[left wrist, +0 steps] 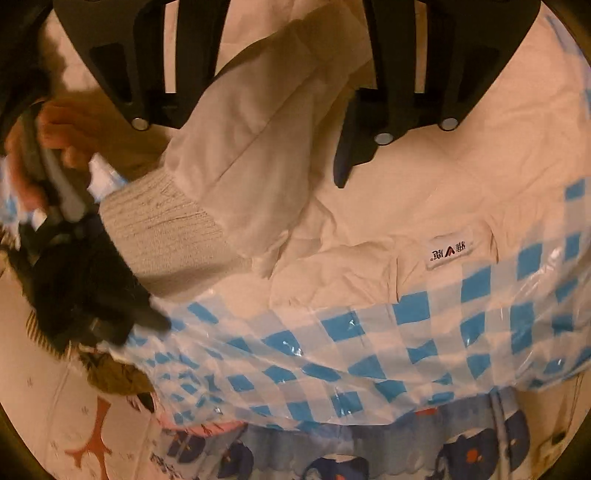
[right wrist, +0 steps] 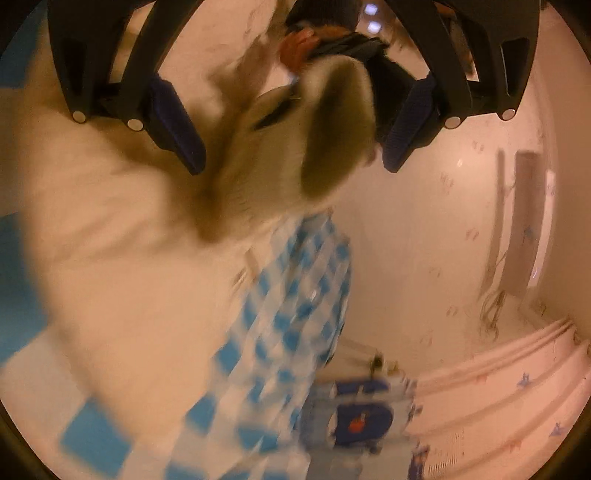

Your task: Fold large clothes

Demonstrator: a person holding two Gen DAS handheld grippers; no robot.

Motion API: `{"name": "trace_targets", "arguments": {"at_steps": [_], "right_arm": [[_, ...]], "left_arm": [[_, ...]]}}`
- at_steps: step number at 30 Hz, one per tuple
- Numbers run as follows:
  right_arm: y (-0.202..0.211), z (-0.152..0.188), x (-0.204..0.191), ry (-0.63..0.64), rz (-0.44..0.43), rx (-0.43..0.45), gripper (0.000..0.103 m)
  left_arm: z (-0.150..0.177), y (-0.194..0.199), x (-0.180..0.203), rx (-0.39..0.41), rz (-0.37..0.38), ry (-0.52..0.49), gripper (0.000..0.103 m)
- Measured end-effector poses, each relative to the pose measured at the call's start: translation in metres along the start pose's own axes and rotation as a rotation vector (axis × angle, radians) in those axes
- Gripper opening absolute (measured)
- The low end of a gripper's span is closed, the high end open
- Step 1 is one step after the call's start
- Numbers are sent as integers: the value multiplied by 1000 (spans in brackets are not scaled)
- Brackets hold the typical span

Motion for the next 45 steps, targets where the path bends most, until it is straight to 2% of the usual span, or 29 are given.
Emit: {"name": "trace_targets", "arguments": {"at_steps": [1,2,4,5,6,10,14,15,17,18,19,21,22,23,25,26,27,29,30,32,33,35,36,38,40,42,43,44,45], "right_arm": [[-8,0,-7,23,24,-16,93],[-16,0,-17,72,86,-26,93],[-26,1,-31,137,153,-50,73],[-28,1,-35,146,198,-51,37],[-27,-1,-35,146,229,-47,17],[-33,-2,-40,191,318,-77,16],[-22,-10,-67,293,398,-52,16],[-17,-12,-82,355,446,-35,16],[-12,-17,-87,405,563,-30,16],[-10,-23,-75,412,709,-33,16],[-10,-28,-59,393,800,-44,16],[-7,-35,-11,304,960,-93,30],[-3,-36,12,253,951,-119,30],[4,-36,17,232,902,-97,30],[21,-33,7,226,854,-11,37],[29,-31,-2,238,858,40,57],[44,-27,-16,255,891,135,75],[57,-16,-45,320,898,266,77],[53,-10,-55,363,874,276,77],[23,3,-70,475,846,205,77],[3,5,-65,491,854,138,77],[-39,-3,0,362,1014,-73,77],[-45,-7,16,344,1042,-111,77],[-37,-7,12,319,1014,-89,77],[-19,7,-19,310,939,-49,77],[-2,37,-49,343,899,-75,82],[13,63,-62,341,894,-92,86],[24,85,-67,334,892,-108,92],[33,106,-72,324,891,-128,92]], "left_arm": [[3,-4,4,-12,-1,-14,41],[3,-4,6,-17,1,-22,42],[11,-4,11,-14,-16,-36,45],[15,-1,13,-8,-20,-37,47],[20,5,13,7,-17,-35,48],[38,28,3,35,-2,-9,54],[71,67,-15,75,-10,8,56],[79,75,-20,84,-14,17,56],[98,90,-39,100,-27,53,56],[106,94,-46,103,-32,71,56],[113,96,-57,102,-42,96,56],[132,97,-86,86,-58,182,56],[138,94,-101,75,-46,227,56],[147,92,-118,63,-24,285,56],[159,93,-138,60,-16,333,56],[165,97,-149,68,-32,346,56],[169,101,-156,77,-41,355,56],[178,109,-174,105,-36,391,56],[180,109,-183,111,-32,412,57],[187,102,-198,106,-34,456,68],[187,96,-203,95,-31,468,70],[191,71,-208,13,-3,467,70],[191,60,-208,-13,-13,458,70],[197,61,-207,-33,-24,458,70],[207,88,-203,7,-11,459,70],[230,129,-200,43,-33,447,70],[243,144,-200,45,-38,447,73],[264,161,-201,39,-31,457,82],[286,172,-201,28,-17,474,84]]}}
Point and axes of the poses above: each gripper's, at about its wrist camera, not at the fingertips, and y roughly against the way its jaws point, x to its right, z to its underside, the point moved 4 cm from there along -y, roughly the way its jaws point, and after that the axes turned 13 degrees about -x, right-handed, at the moved point
